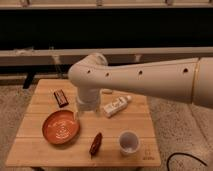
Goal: Move the arm in a circular motion
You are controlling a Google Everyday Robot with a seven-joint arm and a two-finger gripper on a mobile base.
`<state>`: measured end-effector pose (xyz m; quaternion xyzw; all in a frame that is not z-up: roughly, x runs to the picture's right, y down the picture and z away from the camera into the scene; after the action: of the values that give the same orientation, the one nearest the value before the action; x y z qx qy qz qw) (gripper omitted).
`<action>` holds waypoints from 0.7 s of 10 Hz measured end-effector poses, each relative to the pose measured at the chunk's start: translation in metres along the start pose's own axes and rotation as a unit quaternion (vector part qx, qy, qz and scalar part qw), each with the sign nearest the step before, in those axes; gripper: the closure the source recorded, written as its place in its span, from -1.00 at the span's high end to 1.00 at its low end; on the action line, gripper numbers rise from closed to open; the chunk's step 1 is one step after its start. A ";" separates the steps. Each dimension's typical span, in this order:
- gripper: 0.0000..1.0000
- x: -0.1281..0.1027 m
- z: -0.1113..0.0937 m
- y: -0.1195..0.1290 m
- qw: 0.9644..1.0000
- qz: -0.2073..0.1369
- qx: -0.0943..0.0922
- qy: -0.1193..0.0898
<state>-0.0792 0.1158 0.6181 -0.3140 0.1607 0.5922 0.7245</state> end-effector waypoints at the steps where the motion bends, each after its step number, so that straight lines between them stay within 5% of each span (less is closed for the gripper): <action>1: 0.30 0.010 -0.002 -0.008 1.000 0.002 0.000 -0.001; 7: 0.30 0.015 -0.004 -0.018 1.000 0.006 -0.003 -0.005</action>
<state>-0.0581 0.1226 0.6106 -0.3125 0.1571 0.5985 0.7207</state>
